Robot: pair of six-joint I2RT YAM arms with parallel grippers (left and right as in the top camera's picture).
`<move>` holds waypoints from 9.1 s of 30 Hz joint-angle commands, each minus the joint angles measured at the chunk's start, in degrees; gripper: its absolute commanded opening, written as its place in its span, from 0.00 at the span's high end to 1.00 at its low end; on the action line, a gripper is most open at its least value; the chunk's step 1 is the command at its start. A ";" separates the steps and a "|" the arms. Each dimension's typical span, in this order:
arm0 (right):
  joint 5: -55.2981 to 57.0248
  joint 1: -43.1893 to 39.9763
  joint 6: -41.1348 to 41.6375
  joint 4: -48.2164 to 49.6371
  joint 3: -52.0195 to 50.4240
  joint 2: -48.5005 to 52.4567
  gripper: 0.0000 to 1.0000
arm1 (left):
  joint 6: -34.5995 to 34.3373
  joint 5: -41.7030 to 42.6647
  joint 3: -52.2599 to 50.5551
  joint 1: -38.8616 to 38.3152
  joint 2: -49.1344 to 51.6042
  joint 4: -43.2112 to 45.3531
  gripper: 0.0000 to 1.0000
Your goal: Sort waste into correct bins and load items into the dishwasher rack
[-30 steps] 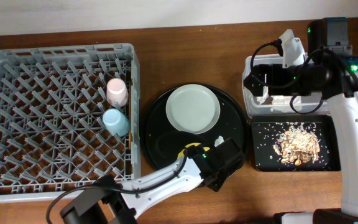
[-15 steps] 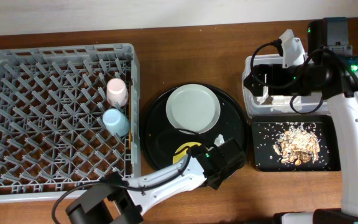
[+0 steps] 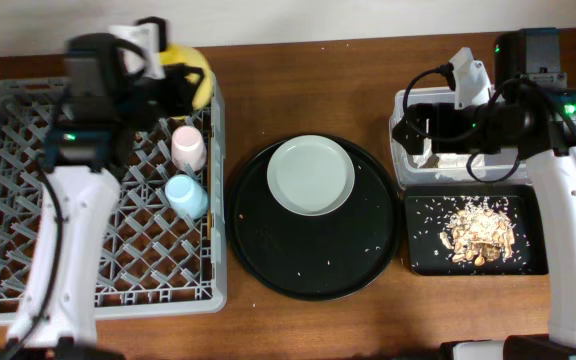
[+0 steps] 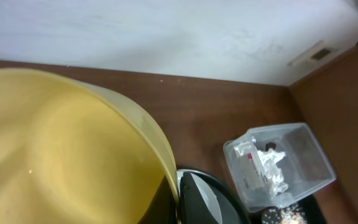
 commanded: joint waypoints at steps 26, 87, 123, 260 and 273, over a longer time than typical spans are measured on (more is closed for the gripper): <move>0.35 -0.33 0.50 -0.04 -0.20 0.13 0.01 | -30.47 48.22 0.31 32.09 31.39 35.56 0.01; 0.35 -0.33 0.50 -0.04 -0.20 0.13 0.01 | 3.69 -42.12 4.17 -41.03 27.52 -7.85 1.00; 0.33 -0.33 0.50 -0.04 -0.20 0.13 0.01 | 21.05 17.79 4.17 20.28 12.83 -31.34 1.00; 18.29 -0.17 -4.87 71.91 -101.66 -88.17 0.01 | 16.94 -37.68 -87.41 1.36 -90.05 24.02 0.01; 18.29 -0.17 -4.87 71.89 -101.66 -88.17 0.02 | 16.94 -37.70 -87.41 1.36 -90.01 24.02 0.01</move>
